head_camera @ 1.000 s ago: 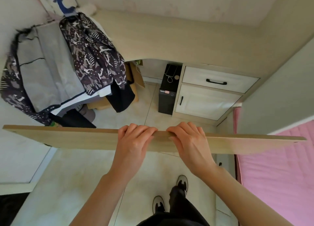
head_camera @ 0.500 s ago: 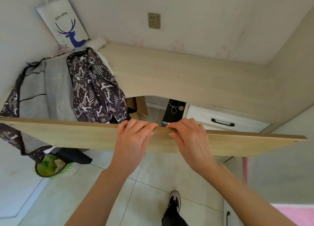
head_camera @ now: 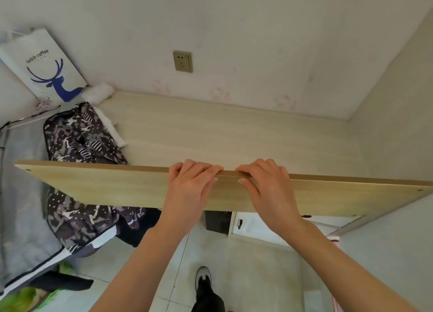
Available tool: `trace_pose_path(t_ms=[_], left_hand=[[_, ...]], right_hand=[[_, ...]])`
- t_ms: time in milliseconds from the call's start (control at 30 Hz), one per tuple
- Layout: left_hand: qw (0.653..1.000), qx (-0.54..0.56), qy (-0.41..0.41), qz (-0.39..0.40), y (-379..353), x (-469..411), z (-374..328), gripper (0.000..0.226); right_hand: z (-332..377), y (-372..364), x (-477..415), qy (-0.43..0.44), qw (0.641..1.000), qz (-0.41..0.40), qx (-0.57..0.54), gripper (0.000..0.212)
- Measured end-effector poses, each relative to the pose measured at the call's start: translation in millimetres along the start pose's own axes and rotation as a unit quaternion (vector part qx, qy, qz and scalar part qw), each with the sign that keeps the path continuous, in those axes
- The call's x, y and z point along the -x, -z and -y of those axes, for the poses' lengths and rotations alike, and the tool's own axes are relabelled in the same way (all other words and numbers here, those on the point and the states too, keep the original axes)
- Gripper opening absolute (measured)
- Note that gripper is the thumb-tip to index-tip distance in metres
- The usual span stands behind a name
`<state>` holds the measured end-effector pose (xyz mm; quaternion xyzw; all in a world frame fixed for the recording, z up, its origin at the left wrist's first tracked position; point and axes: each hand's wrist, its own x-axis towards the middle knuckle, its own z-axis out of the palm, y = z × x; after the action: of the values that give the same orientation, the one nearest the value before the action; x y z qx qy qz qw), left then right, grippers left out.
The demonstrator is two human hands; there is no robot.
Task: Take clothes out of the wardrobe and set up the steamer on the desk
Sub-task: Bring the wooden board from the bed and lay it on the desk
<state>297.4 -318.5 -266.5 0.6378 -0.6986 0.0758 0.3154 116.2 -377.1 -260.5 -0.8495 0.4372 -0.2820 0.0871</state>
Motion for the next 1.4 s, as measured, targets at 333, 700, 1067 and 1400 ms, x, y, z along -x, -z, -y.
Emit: trace_pose_path(t_ms=[333,700,1067,1400], left_hand=[[0.998,0.059,-0.032,0.000,-55.6,-118.1,49.8,0.027],[0.993,0.114,-0.008,0.040,-104.6,-164.5,96.4,0.029],[0.989,0.130,0.024,0.069,-123.0,-158.3,113.1,0.029],[0.989,0.123,0.038,0.077,-140.4,-171.7,125.5,0.029]], right_hand=[[-50.0,-14.3,-108.8,-0.021,0.999,-0.025,0.044,0.023],[-77.5,-46.4,-167.1,-0.037,0.997,0.015,0.065,0.015],[-92.2,-72.2,-173.8,-0.051,0.996,0.075,0.017,0.016],[-105.6,-82.3,-192.7,-0.061,0.991,0.115,-0.005,0.022]])
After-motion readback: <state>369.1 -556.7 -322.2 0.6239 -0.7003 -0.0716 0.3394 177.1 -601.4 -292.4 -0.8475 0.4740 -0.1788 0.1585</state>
